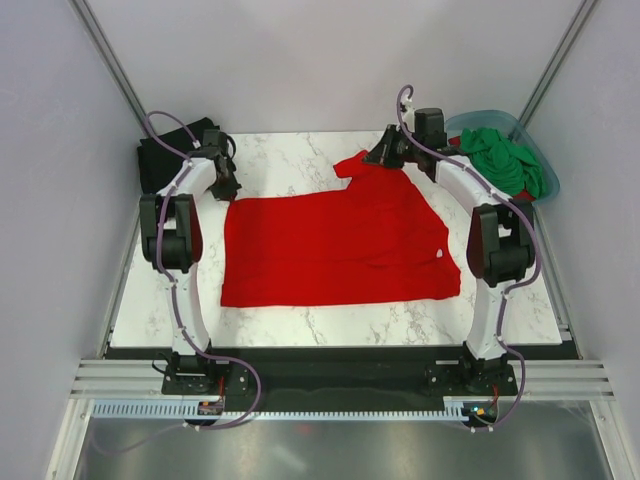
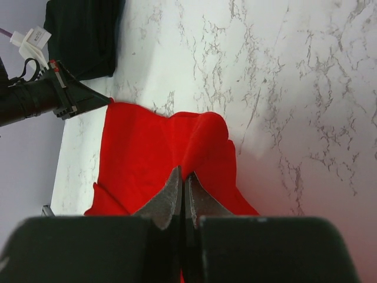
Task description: Fold and stack the t-shirts
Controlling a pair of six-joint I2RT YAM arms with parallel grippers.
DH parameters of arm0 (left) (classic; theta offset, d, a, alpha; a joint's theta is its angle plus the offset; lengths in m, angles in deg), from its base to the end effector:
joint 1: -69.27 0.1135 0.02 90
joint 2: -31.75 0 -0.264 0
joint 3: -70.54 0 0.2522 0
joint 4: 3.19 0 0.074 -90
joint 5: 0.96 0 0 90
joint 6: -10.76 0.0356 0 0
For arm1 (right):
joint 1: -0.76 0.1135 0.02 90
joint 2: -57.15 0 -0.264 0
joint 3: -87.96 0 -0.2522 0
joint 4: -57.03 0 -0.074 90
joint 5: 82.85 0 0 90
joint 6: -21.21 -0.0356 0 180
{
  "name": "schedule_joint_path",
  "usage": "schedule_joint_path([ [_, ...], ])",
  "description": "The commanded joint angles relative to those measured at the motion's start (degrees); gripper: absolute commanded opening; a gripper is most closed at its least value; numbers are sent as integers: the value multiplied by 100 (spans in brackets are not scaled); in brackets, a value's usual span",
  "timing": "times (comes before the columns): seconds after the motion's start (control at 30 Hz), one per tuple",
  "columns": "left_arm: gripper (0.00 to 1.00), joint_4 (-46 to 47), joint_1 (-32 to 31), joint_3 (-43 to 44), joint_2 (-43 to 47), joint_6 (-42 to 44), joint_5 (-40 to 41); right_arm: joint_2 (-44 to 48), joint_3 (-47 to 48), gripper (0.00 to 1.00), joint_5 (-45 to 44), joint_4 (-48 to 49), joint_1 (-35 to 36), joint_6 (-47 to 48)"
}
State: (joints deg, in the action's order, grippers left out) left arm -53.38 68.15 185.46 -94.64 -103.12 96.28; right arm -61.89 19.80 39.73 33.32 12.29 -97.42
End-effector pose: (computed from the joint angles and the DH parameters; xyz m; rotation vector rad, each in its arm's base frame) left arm 0.4757 -0.0048 0.1797 -0.5606 2.5721 0.0187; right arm 0.4739 0.1162 0.2593 -0.0325 2.1810 1.0094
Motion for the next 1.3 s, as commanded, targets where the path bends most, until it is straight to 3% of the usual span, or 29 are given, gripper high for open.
schedule_joint_path([
  [0.0, 2, -321, -10, 220, 404, 24, -118, 671, -192, 0, -23, -6, -54, 216],
  [0.37, 2, -313, -10, -1027, 1722, -99, -39, 2262, -2687, 0, -190, 415, -239, 480],
  [0.97, 2, 92, -28, -3120, 3287, -328, -118, 4213, -4937, 0, -551, 776, -239, 252],
  [1.27, 3, 127, -37, -4165, 4025, -635, -153, 5522, -6088, 2, -1034, 434, -248, 111],
])
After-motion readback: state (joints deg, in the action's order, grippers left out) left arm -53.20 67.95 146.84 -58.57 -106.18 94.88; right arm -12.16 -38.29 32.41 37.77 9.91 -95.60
